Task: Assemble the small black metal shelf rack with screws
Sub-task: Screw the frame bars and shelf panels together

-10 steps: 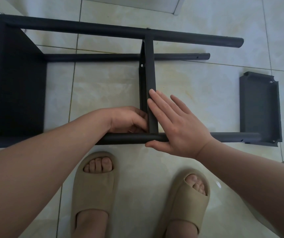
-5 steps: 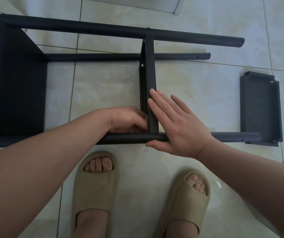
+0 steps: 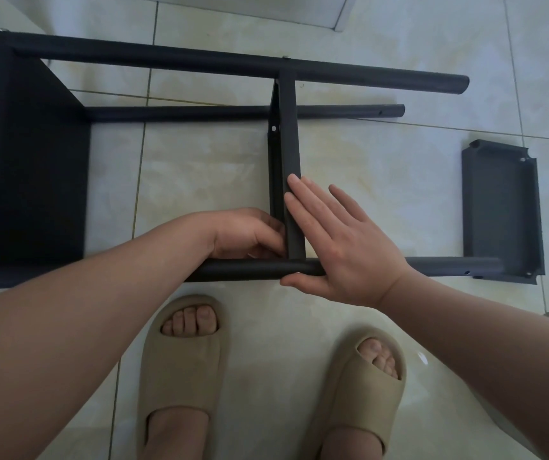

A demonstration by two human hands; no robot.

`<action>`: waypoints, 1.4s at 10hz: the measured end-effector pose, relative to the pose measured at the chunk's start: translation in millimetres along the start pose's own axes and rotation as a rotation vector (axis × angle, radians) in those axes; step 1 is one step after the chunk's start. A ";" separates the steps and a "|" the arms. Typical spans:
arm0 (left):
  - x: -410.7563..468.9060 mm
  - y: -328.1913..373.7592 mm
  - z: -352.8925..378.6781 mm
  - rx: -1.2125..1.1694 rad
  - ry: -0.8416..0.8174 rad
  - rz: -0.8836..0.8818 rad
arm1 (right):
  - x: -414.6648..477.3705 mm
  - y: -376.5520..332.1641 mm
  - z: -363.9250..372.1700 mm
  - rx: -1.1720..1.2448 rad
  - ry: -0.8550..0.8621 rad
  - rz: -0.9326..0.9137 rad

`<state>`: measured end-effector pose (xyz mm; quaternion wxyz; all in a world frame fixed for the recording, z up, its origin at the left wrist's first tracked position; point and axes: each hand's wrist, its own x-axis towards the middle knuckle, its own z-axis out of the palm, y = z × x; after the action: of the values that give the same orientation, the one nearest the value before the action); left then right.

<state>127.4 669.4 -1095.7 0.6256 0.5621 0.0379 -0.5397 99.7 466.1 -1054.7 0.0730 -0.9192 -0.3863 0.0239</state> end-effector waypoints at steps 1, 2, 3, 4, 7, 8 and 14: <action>-0.5 0.5 1.2 -0.027 -0.015 -0.002 | -0.1 -0.2 -0.2 -0.002 0.006 -0.003; -1.2 0.4 1.3 0.047 -0.020 -0.014 | 0.2 -0.2 -1.0 -0.007 0.001 -0.004; -0.2 -0.9 -0.4 0.107 0.010 -0.013 | 0.3 -0.1 -1.4 -0.015 0.001 -0.005; 0.4 -1.3 -1.2 0.063 0.006 -0.003 | 0.4 -0.2 -1.5 -0.017 -0.005 -0.005; -1.0 0.7 0.6 0.052 -0.037 -0.047 | 0.1 -0.4 -1.1 -0.018 0.005 -0.006; 0.6 -0.2 -0.6 0.093 0.007 -0.028 | 0.1 -0.4 -0.7 -0.018 0.008 -0.007; 1.5 -1.9 -1.4 0.041 0.028 -0.044 | -0.1 -0.4 -0.7 -0.009 0.009 -0.005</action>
<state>127.4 669.9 -1098.4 0.6014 0.5814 0.0479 -0.5459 99.4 466.2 -1054.0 0.0707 -0.9186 -0.3883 0.0181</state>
